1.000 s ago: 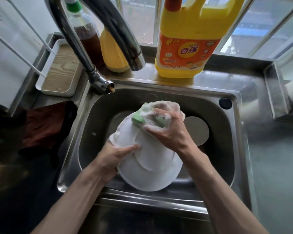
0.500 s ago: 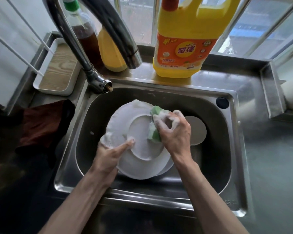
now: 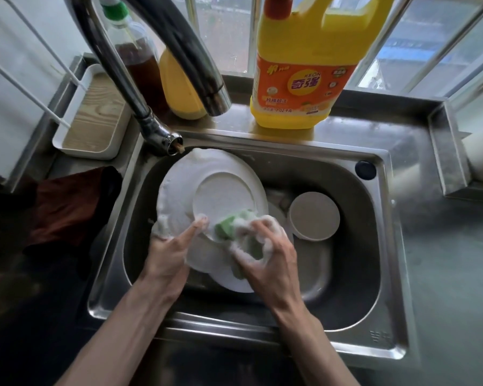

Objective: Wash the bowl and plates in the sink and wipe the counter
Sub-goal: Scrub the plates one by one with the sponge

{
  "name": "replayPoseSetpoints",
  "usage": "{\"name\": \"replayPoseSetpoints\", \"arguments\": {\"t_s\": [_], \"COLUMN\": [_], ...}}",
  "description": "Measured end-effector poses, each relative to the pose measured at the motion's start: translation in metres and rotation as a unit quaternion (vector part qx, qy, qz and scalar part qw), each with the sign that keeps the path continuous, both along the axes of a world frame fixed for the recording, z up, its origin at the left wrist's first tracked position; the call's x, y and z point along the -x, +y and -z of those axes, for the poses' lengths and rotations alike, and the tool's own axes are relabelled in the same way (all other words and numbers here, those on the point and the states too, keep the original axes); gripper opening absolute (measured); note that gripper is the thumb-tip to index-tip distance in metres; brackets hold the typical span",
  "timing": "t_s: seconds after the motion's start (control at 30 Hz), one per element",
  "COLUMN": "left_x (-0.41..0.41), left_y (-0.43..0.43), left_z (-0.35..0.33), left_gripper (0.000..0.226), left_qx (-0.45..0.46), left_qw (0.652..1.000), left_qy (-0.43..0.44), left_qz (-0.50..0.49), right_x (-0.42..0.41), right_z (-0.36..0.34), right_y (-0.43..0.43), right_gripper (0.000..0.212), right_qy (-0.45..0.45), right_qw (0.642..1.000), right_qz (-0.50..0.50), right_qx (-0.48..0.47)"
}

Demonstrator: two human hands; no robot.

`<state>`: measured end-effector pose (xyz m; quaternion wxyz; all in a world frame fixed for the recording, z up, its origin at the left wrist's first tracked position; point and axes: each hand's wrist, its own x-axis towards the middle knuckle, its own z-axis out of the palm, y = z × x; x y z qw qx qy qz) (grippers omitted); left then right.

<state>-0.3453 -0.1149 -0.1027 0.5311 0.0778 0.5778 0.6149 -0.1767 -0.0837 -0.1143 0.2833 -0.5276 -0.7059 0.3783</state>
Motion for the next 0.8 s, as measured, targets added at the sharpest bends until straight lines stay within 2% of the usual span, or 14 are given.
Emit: {"name": "replayPoseSetpoints", "arguments": {"t_s": [0.07, 0.17, 0.27, 0.4, 0.47, 0.6, 0.7, 0.8], "left_x": [0.000, 0.000, -0.002, -0.002, 0.003, 0.008, 0.008, 0.005], "left_y": [-0.002, -0.004, -0.007, -0.009, -0.008, -0.007, -0.011, -0.014], "left_z": [0.000, -0.001, 0.000, -0.003, -0.006, -0.008, -0.010, -0.016], "left_gripper": [0.051, 0.052, 0.053, 0.046, 0.047, 0.046, 0.044, 0.037], "left_qx": [0.009, 0.009, 0.002, 0.003, -0.005, -0.021, -0.008, 0.005], "left_qw": [0.999, 0.999, 0.999, 1.000, 1.000, 0.999, 0.997, 0.985], "left_qy": [-0.013, -0.039, -0.017, -0.006, -0.015, -0.006, 0.050, 0.144], "left_qz": [0.028, 0.034, 0.041, 0.019, 0.011, 0.029, 0.066, 0.095], "right_x": [0.006, 0.013, 0.019, 0.015, 0.009, 0.004, -0.005, -0.021], "right_z": [-0.002, -0.006, -0.007, -0.007, -0.008, -0.006, -0.005, -0.003], "right_y": [0.003, 0.020, 0.039, 0.055, 0.051, 0.031, 0.027, 0.028], "right_gripper": [0.028, 0.023, 0.017, 0.020, 0.025, 0.043, 0.034, 0.032], "right_qy": [-0.031, -0.050, -0.080, -0.160, -0.159, -0.069, 0.002, 0.050], "right_qw": [0.998, 0.993, 0.988, 0.979, 0.982, 0.995, 0.988, 0.956], "right_qz": [-0.041, -0.046, -0.049, 0.025, 0.064, 0.057, 0.082, 0.160], "right_qx": [-0.048, -0.092, -0.125, -0.124, -0.079, 0.048, 0.127, 0.241]}}
